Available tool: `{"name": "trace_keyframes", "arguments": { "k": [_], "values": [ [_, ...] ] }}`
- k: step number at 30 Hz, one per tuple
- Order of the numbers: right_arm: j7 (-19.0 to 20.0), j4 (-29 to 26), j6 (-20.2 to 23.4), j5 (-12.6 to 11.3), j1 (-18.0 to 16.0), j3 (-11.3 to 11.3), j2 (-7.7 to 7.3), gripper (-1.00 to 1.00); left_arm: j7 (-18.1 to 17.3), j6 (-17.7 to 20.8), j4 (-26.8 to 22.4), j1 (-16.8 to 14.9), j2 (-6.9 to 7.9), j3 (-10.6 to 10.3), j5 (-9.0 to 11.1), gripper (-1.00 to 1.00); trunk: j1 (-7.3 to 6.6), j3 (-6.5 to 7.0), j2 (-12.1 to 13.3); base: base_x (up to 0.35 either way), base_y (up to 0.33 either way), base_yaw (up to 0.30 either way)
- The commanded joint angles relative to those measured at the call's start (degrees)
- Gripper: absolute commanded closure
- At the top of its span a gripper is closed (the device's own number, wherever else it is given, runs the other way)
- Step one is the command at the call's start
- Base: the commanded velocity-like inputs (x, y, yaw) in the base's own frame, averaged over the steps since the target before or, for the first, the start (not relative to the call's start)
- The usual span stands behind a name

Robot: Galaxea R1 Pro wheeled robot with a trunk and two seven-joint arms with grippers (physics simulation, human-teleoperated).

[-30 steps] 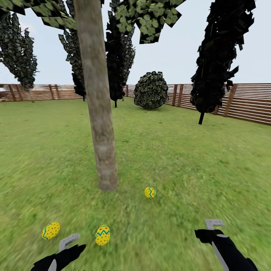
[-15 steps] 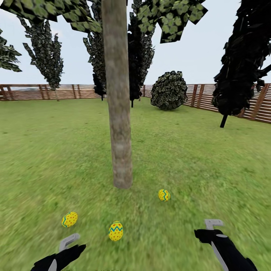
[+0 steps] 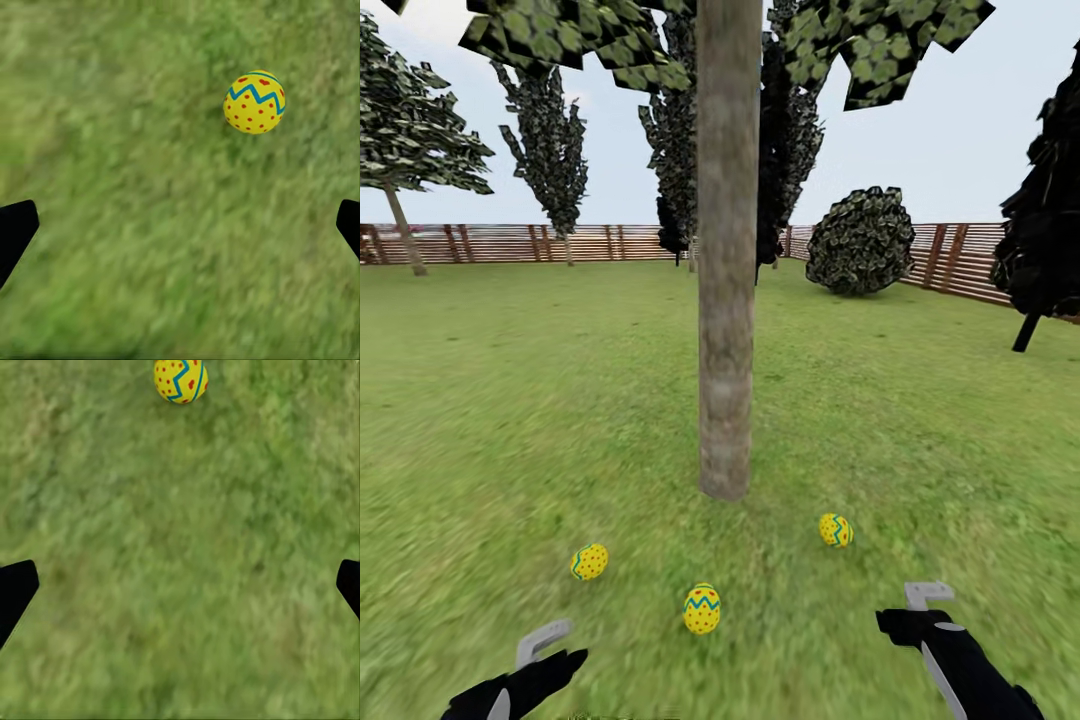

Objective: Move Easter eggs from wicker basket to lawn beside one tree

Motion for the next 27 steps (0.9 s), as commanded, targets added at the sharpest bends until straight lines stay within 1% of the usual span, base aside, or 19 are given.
{"name": "trace_keyframes", "arguments": {
  "k": [1, 19, 23, 27],
  "values": [
    [0.07, -0.13, 0.35, 0.28, 0.00, -0.08, 0.00, -1.00, -0.27, 0.47, -0.05, -0.06, -0.04, 0.27, 0.18, -1.00, 0.00, -0.06, -0.03, 0.000, 0.000, 0.297],
    [0.07, -0.13, 0.35, 0.28, 0.00, -0.08, 0.00, -1.00, -0.27, 0.47, -0.05, -0.06, -0.04, 0.35, 0.22, -1.00, 0.00, -0.06, -0.03, -0.003, 0.000, 0.297],
    [0.07, -0.13, 0.35, 0.28, 0.00, -0.08, 0.10, -1.00, -0.24, 0.50, -0.05, -0.06, -0.04, 0.23, 0.15, -1.00, 0.00, -0.06, -0.03, -0.178, -0.001, 0.297],
    [0.07, -0.13, 0.35, 0.35, 0.00, -0.08, 0.74, -1.00, -0.24, 0.63, -0.05, -0.06, -0.04, 0.13, 0.08, -1.00, 0.00, -0.06, -0.03, -0.312, -0.061, 0.297]
  ]
}}
